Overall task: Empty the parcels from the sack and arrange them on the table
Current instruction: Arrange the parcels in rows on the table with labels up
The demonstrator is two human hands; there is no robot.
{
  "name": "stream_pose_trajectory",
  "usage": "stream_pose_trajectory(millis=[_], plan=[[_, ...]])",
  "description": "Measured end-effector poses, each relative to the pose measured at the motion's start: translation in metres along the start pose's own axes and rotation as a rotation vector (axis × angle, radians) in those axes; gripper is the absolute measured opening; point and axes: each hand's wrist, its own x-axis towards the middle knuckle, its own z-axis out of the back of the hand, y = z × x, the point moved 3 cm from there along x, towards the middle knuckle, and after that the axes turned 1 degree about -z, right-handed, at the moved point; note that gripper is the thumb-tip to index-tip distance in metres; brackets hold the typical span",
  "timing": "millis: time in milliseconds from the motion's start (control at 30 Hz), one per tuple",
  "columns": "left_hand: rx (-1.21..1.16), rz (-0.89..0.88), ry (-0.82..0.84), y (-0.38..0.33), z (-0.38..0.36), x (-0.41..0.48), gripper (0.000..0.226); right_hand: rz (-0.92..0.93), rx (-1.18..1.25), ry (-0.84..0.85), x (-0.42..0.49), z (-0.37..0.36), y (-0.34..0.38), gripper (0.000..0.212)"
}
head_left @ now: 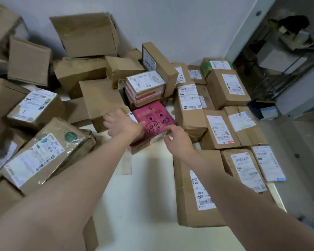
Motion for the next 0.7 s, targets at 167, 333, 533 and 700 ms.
stream_pose_trajectory(millis=[167,333,533,700], plan=[[0.074,0.001,0.108,0.023,-0.001,0.002,0.102,-0.091,-0.068,-0.048,0.026,0.003,0.004,0.034],[0.127,0.118,0.13,0.056,-0.001,-0.008,0.094,-0.099,-0.249,0.012,0.054,-0.007,0.019,0.051],[0.217,-0.139,0.13,0.044,-0.011,-0.007,0.084,-0.221,-0.254,0.156,0.057,-0.013,0.018,0.07],[0.198,0.015,0.36,0.056,-0.032,-0.013,0.124,-0.038,-0.385,0.301,0.037,-0.021,0.003,0.078]])
